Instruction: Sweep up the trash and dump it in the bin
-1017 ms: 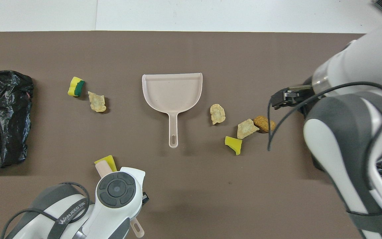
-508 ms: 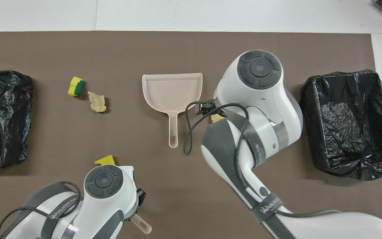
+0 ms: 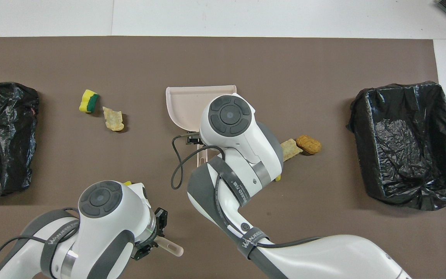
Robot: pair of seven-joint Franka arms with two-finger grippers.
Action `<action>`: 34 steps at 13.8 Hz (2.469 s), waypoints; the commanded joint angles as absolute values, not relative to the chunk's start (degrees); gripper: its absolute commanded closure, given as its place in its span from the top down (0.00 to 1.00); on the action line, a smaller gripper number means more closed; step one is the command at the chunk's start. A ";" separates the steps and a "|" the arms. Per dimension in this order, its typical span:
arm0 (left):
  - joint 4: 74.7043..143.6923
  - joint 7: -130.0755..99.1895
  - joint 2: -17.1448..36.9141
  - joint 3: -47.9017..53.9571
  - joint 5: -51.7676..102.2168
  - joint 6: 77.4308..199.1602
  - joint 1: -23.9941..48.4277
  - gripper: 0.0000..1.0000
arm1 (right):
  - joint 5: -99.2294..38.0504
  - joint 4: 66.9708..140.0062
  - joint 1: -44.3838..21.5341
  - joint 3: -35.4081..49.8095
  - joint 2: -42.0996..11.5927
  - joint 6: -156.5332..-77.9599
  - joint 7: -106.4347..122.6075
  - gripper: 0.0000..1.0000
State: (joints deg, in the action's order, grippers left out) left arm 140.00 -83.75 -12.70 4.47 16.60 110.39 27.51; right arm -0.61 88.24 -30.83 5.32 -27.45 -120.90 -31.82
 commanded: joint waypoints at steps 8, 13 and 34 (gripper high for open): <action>129.05 -79.37 -2.56 4.83 16.18 117.25 11.88 0.00 | -0.44 89.46 -33.92 5.01 -29.09 -122.87 -33.92 0.81; 124.28 -67.88 0.35 4.83 12.57 115.58 5.55 0.00 | 3.42 90.62 -35.16 4.92 -29.18 -124.28 -34.72 0.67; 120.32 20.81 3.95 4.66 -0.26 122.96 -7.21 0.00 | 5.27 92.11 -21.19 5.01 -20.65 -112.59 29.40 0.00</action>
State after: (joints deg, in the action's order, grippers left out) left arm 121.97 17.26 2.73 4.07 1.00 122.38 -6.84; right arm 4.94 90.71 -22.07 4.52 -21.83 -111.94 22.79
